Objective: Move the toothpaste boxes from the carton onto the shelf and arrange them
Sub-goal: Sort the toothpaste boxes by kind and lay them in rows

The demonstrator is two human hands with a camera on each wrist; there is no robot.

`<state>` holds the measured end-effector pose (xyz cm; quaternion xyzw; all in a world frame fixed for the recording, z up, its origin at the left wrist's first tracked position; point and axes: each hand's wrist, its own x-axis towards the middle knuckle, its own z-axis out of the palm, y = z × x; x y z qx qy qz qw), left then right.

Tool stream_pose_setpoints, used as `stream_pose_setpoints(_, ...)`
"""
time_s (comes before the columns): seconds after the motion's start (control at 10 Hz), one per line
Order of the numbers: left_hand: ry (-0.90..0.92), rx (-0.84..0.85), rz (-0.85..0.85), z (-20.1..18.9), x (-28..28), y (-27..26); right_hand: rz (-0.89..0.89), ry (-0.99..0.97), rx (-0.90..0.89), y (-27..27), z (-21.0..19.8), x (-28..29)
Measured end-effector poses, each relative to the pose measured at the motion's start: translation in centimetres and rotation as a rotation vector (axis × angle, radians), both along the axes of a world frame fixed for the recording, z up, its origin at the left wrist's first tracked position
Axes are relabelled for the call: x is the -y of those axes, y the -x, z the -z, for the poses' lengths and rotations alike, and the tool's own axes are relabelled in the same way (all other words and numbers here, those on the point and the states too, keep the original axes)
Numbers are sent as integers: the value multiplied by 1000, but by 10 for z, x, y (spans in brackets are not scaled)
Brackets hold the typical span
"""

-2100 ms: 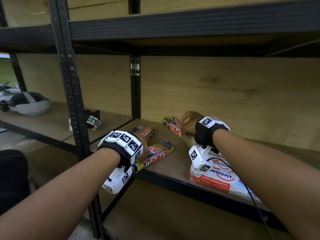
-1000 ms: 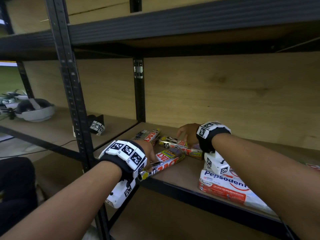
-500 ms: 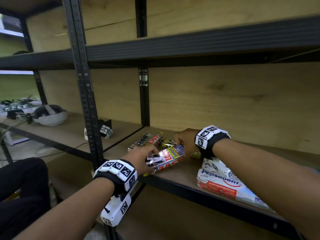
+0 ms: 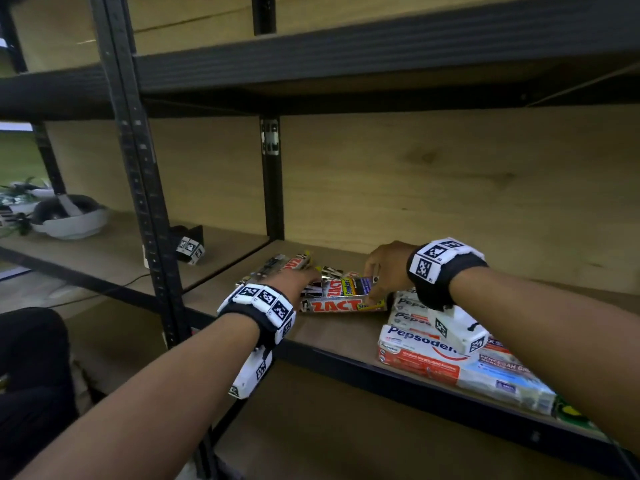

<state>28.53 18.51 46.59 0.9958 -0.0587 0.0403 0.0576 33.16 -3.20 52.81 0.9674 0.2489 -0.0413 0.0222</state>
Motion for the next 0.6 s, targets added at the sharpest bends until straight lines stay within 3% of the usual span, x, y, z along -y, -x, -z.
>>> stream_pose_setpoints(0.2, -38, -46, 27, 11, -1, -32, 30, 78, -87, -23, 20, 2)
stream_pose_setpoints(0.4, -92, -137, 50, -2, 0, -53, 181, -114, -52, -42, 11, 1)
stream_pose_setpoints(0.6, -116, -123, 41, 4, -2, -61, 131, -65, -117, -50, 20, -3)
